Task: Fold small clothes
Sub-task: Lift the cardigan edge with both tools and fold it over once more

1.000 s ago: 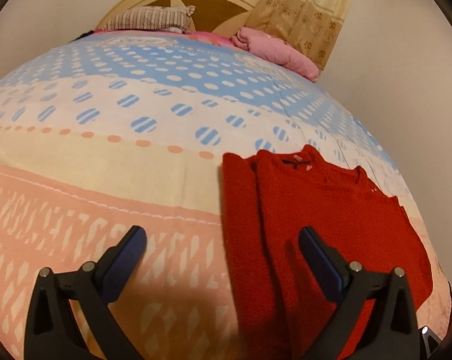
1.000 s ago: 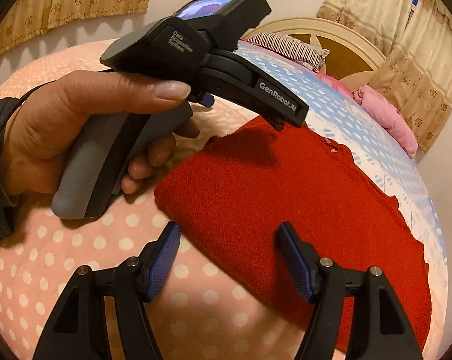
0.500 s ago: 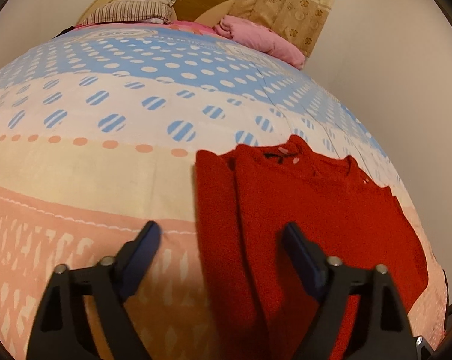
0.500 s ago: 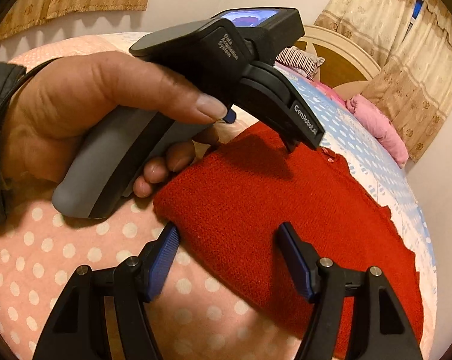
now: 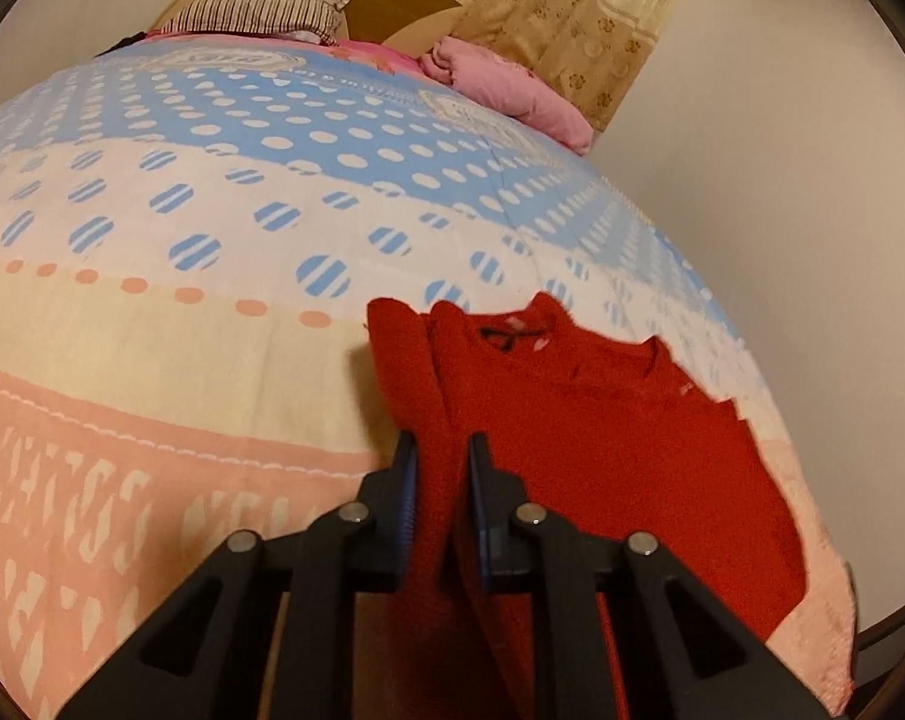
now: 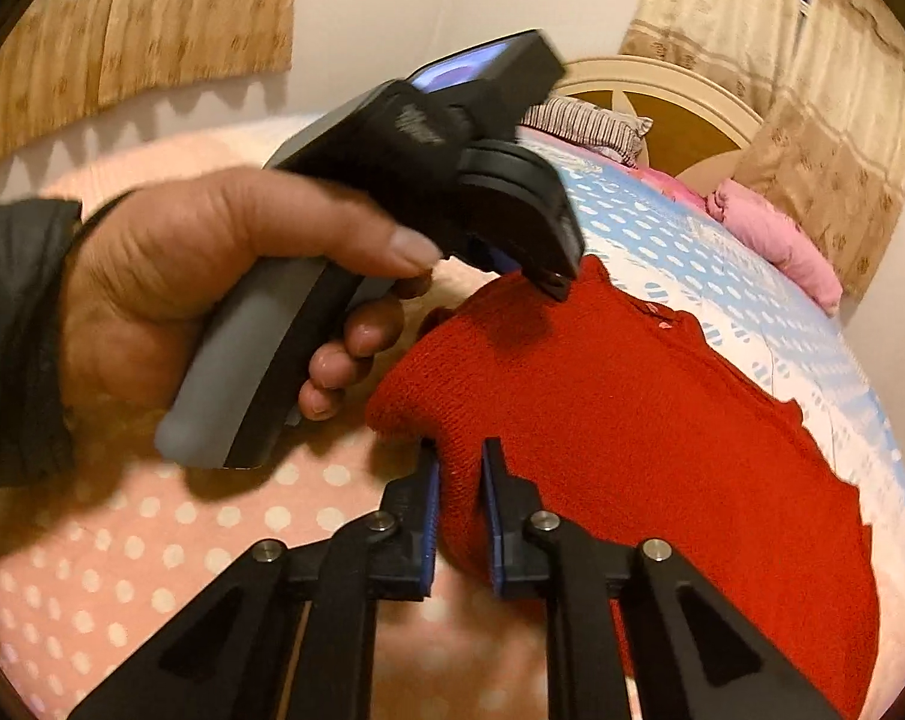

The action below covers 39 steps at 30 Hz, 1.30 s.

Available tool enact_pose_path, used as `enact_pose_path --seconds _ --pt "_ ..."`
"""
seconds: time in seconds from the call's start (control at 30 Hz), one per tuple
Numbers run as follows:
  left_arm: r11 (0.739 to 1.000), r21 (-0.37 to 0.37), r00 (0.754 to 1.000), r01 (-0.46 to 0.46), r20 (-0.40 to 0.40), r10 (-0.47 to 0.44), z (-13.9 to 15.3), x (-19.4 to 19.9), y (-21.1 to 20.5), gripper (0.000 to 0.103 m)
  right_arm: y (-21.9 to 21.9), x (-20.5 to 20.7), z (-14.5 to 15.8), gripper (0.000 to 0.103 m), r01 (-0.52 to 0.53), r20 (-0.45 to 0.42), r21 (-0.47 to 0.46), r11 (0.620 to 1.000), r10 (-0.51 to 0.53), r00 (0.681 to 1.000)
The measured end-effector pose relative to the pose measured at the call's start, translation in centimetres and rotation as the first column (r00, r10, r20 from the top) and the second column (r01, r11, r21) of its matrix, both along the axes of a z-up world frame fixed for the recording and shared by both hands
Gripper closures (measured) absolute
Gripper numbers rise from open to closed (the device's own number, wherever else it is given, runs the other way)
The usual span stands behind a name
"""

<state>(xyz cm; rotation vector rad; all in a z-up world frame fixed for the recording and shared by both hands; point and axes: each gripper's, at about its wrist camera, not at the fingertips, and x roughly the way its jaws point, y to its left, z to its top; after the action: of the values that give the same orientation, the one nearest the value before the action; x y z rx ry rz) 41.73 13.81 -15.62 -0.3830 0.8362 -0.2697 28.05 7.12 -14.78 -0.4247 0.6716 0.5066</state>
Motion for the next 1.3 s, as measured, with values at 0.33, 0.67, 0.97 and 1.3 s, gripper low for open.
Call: enact_pose_path --seconds 0.33,0.67,0.97,1.3 --pt "0.994 -0.094 0.997 0.057 0.065 -0.051 4.3 -0.5 -2.6 0.088 -4.6 -0.7 2.2 0.095 0.042 0.010 0.136 0.990 -0.043 0.999" --pt "0.990 -0.075 0.987 0.123 0.115 -0.114 7.3 -0.4 -7.3 0.088 -9.5 -1.1 4.3 0.095 0.108 0.012 0.257 0.960 -0.115 0.993" --pt "0.980 -0.085 0.976 0.182 0.136 -0.170 8.6 0.1 -12.5 0.088 -14.1 -1.9 5.2 0.096 0.195 -0.002 0.339 0.920 -0.207 0.978" --pt "0.958 -0.062 0.955 0.281 0.119 -0.272 7.9 1.0 -19.2 0.088 -19.1 -2.8 4.5 0.096 0.289 -0.061 0.402 0.869 -0.290 0.955"
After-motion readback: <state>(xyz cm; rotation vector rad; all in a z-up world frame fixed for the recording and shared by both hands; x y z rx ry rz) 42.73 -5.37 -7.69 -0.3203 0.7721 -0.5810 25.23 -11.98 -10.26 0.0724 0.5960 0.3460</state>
